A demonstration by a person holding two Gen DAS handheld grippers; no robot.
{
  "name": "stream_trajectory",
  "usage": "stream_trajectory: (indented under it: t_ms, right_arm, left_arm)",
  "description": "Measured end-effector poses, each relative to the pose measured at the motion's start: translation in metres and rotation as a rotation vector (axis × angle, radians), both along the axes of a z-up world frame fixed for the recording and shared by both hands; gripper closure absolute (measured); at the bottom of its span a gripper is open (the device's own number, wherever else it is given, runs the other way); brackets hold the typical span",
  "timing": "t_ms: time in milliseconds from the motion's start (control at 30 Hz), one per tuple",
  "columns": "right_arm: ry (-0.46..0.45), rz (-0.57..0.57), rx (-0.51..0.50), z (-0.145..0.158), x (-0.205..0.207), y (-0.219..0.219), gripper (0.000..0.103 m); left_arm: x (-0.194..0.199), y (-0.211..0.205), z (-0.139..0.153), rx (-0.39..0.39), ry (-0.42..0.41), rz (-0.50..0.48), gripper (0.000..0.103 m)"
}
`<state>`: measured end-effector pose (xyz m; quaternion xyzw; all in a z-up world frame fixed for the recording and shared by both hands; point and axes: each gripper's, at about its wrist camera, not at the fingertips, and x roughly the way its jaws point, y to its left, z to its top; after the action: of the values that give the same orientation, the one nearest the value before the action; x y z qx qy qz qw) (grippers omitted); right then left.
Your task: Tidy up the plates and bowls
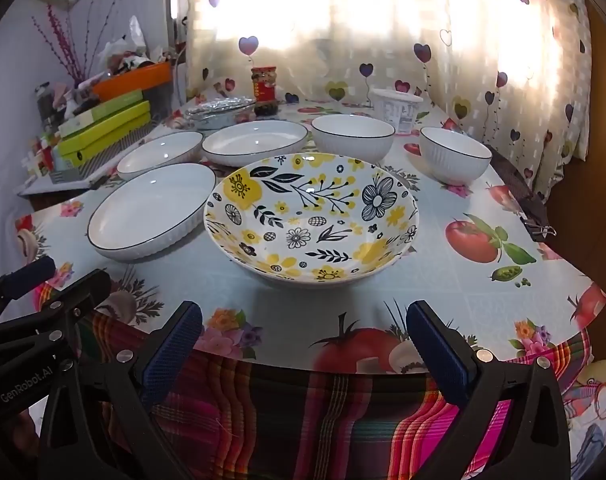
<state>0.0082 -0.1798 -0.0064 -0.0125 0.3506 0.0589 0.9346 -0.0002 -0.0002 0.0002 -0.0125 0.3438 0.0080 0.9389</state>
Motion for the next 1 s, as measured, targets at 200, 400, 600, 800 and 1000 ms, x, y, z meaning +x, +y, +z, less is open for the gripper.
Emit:
stream_trajectory:
  t_ms: [200,400,600,800,1000]
  right_arm:
    - [0.0,0.006,0.009,0.001,0.002,0.001,0.0]
    - [-0.02,0.013,0.017,0.01,0.006,0.004,0.0]
    - [-0.025,0.018,0.011,0.008,0.007,0.007,0.0]
    - [-0.023,0.019,0.01,0.009,0.009,0.009,0.0]
    - [-0.024,0.019,0.009,0.009,0.01,0.01,0.0]
  left_arm:
    - [-0.003,0.0,0.005,0.005,-0.007,0.009,0.021]
    - [-0.002,0.008,0.005,0.014,-0.003,0.022,0.021]
    - [-0.001,0.012,0.004,0.02,0.002,0.032,0.021]
    - [0.001,0.014,0.003,0.017,0.001,0.035,0.021]
    - [0.002,0.016,0.002,0.012,0.002,0.037,0.021]
